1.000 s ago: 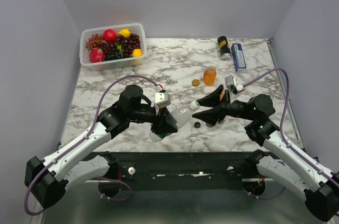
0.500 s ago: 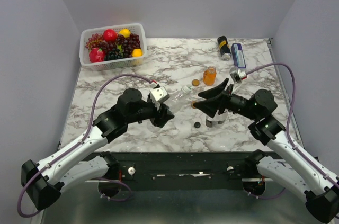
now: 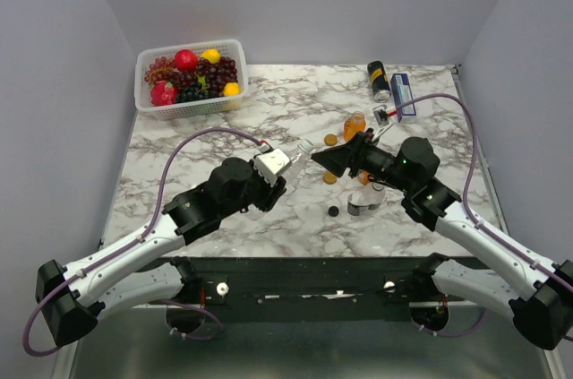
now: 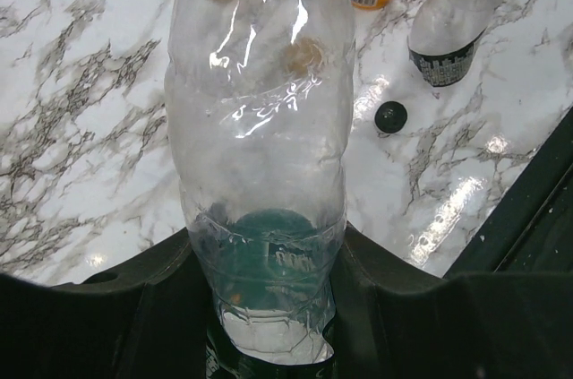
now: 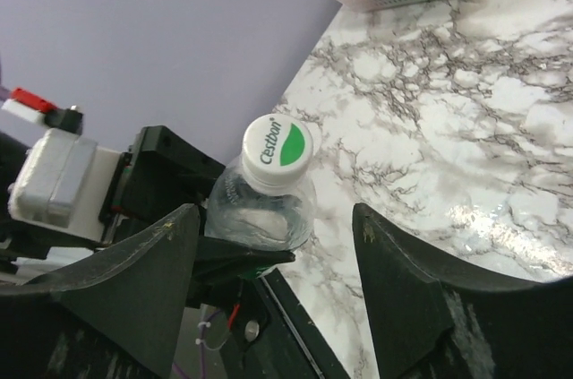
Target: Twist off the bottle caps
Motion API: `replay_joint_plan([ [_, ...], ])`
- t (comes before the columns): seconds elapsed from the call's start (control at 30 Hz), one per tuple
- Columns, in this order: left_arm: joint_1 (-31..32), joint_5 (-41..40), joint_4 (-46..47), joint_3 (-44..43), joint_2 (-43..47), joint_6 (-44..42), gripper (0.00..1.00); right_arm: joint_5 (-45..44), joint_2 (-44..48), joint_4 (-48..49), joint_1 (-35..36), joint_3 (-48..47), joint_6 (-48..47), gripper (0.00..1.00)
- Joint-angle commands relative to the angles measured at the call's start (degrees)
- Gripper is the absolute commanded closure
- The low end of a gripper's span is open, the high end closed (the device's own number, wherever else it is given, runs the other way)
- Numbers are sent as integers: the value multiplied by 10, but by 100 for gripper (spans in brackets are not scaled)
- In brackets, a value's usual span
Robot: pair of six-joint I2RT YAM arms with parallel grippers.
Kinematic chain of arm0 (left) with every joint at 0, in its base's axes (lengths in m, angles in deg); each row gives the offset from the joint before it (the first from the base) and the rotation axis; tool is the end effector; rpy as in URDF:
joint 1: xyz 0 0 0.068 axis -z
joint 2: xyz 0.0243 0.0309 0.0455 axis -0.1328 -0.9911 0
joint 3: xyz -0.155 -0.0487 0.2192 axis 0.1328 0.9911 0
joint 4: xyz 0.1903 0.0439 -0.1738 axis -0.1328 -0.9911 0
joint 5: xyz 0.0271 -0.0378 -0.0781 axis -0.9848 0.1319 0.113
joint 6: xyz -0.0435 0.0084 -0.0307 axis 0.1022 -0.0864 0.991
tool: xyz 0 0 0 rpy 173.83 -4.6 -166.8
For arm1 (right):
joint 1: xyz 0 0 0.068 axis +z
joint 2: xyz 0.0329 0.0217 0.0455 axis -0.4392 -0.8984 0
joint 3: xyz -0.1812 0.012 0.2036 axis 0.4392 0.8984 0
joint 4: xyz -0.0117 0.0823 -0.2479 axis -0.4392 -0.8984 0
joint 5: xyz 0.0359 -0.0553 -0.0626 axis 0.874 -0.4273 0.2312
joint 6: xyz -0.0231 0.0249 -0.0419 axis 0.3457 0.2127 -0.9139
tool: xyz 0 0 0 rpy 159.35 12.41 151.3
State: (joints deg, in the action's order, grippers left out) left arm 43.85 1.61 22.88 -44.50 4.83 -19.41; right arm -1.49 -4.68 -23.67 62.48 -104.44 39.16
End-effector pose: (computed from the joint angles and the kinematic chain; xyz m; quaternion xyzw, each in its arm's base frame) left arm 0.1293 -0.1600 0.2999 0.3446 0.7659 -0.2250 0.4939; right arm 0.1776 0.1452 0.3252 -0.0799 0.7058 0.5276 0.4661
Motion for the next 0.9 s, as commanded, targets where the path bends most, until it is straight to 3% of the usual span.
replay_joint_plan([
  [0.0,9,-42,-8,-17,-4,-10,65,-26,-30,43,15,-23,21,25],
  [0.53,33,-73,-17,-20,-14,-11,65,-15,-100,71,22,-61,27,32],
  [0.87,40,-72,-19,-19,-14,-11,65,29,-123,120,22,-61,36,44],
])
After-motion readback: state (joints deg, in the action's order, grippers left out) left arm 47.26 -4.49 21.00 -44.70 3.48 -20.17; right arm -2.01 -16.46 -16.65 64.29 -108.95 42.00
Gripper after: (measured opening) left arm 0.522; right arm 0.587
